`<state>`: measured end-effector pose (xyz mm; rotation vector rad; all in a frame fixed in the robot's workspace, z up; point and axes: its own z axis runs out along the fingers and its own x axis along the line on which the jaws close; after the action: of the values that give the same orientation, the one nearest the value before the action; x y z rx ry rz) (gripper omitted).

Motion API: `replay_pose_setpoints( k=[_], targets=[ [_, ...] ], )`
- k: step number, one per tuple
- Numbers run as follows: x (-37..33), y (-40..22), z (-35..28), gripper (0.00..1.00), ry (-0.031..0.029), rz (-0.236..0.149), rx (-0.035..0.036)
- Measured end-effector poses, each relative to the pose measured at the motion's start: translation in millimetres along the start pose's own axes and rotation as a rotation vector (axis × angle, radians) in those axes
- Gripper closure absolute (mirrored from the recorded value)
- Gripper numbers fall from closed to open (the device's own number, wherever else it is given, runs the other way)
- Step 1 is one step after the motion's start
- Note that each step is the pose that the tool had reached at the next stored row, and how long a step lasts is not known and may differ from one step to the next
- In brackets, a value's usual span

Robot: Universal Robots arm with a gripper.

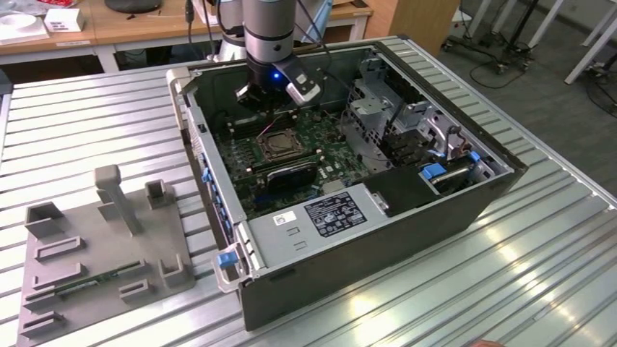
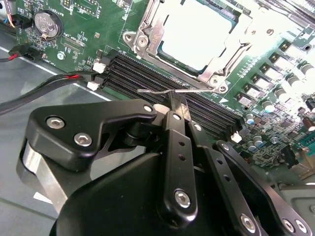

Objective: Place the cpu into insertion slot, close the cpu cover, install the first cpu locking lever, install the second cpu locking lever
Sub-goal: 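Install the first cpu locking lever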

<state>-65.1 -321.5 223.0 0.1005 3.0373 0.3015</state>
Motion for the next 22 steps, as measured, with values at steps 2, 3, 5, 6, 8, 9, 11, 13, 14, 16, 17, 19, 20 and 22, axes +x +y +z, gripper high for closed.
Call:
replay_pose_setpoints(
  k=[2, 3, 5, 6, 8, 9, 11, 13, 14, 16, 17, 19, 20, 22],
  targets=[
    [-0.8, -0.1, 0.4, 0.90, 0.0000, 0.000, -0.0002],
    [-1.3, -0.1, 0.7, 0.90, 0.0000, 0.000, -0.0003],
    [-2.6, -0.2, 1.6, 0.90, 0.0000, 0.000, -0.0003],
    [-3.2, -0.2, 2.1, 0.90, 0.0000, 0.000, -0.0004],
    [-4.0, -0.4, 3.2, 0.90, 0.0000, 0.000, -0.0003],
    [-4.2, -0.6, 3.9, 0.90, 0.0000, 0.000, -0.0003],
    [-4.2, -1.0, 5.3, 0.90, 0.0000, 0.000, -0.0003],
    [-4.2, -1.5, 7.0, 0.90, 0.0000, 0.000, -0.0003],
    [-4.3, -1.8, 7.9, 0.90, 0.0000, 0.000, -0.0002],
    [-4.7, -2.1, 9.7, 0.90, 0.0000, 0.000, -0.0003],
    [-4.9, -2.2, 10.4, 0.90, 0.0000, 0.000, -0.0003],
    [-5.7, -2.4, 11.6, 0.90, 0.0000, 0.000, -0.0003],
    [-6.2, -2.5, 12.1, 0.90, 0.0000, 0.000, -0.0003],
    [-7.3, -2.6, 13.2, 0.90, 0.0000, 0.000, -0.0003]
  ],
)
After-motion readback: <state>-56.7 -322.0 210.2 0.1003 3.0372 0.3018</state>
